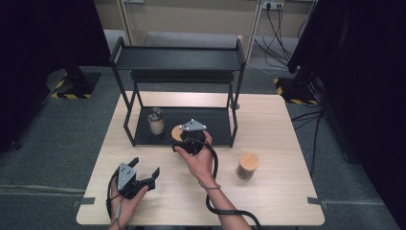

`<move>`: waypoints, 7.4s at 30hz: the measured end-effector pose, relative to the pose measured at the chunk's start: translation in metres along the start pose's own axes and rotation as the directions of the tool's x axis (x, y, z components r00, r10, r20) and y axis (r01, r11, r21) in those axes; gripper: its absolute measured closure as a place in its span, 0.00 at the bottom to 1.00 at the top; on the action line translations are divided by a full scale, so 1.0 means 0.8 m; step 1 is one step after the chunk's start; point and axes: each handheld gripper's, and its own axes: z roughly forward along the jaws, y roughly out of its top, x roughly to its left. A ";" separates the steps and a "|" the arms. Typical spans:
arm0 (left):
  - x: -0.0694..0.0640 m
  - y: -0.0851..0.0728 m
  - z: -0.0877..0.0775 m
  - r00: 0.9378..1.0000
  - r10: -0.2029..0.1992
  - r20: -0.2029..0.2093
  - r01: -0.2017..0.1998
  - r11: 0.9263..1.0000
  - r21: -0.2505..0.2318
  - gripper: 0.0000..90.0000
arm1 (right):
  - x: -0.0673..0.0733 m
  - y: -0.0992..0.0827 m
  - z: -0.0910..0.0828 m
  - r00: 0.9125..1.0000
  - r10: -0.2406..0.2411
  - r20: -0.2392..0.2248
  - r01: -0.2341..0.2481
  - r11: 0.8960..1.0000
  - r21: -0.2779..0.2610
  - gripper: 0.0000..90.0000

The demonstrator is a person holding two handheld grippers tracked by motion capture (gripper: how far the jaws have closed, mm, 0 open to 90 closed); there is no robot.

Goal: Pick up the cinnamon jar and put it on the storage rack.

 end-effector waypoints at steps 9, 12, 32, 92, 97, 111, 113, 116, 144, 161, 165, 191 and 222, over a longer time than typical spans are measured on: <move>0.000 0.000 0.000 1.000 0.003 0.002 -0.003 1.000 0.002 0.09 | -0.005 0.011 0.005 1.000 0.007 0.014 -0.007 1.000 -0.003 0.27; 0.000 0.000 0.000 1.000 0.000 0.002 0.000 1.000 0.000 0.09 | -0.006 0.015 0.007 1.000 0.010 0.015 -0.009 1.000 -0.004 0.27; 0.001 0.000 0.000 1.000 -0.007 0.004 0.007 1.000 0.002 0.09 | -0.015 0.033 0.017 0.999 0.037 0.032 -0.036 0.999 -0.013 0.27; 0.003 0.000 0.000 1.000 -0.016 0.020 0.016 1.000 0.000 0.09 | -0.047 0.047 0.094 0.989 0.102 0.111 -0.107 0.994 0.033 0.27; 0.003 0.000 0.001 1.000 -0.014 0.021 0.014 1.000 0.002 0.09 | -0.051 0.044 0.101 0.987 0.106 0.118 -0.111 0.993 0.039 0.27; 0.003 0.000 0.000 1.000 -0.013 0.021 0.013 1.000 0.000 0.09 | -0.055 0.041 0.115 0.984 0.115 0.133 -0.122 0.991 0.049 0.27; 0.003 0.000 0.000 1.000 -0.012 0.021 0.012 1.000 -0.001 0.09 | -0.055 0.040 0.117 0.984 0.113 0.138 -0.121 0.991 0.050 0.27; 0.003 0.000 0.000 1.000 -0.013 0.022 0.014 1.000 -0.002 0.09 | -0.056 0.038 0.120 0.984 0.112 0.140 -0.120 0.992 0.049 0.27; 0.002 0.000 0.000 1.000 -0.011 0.020 0.011 1.000 -0.001 0.09 | -0.055 0.036 0.124 0.985 0.105 0.138 -0.114 0.992 0.059 0.26; 0.003 0.000 0.000 1.000 -0.012 0.021 0.012 1.000 -0.001 0.09 | -0.052 0.037 0.125 0.985 0.103 0.135 -0.112 0.992 0.059 0.21; 0.003 0.000 0.000 1.000 -0.013 0.021 0.013 1.000 -0.002 0.09 | -0.051 0.037 0.124 0.986 0.103 0.128 -0.111 0.992 0.060 0.16; 0.002 0.000 0.000 1.000 -0.007 0.019 0.007 1.000 0.002 0.09 | -0.041 0.032 0.102 0.987 0.134 0.083 -0.140 0.988 0.060 0.04; 0.001 0.000 0.000 1.000 -0.001 0.017 0.001 1.000 0.001 0.09 | -0.030 0.026 0.075 0.992 0.119 0.031 -0.120 0.992 0.035 0.02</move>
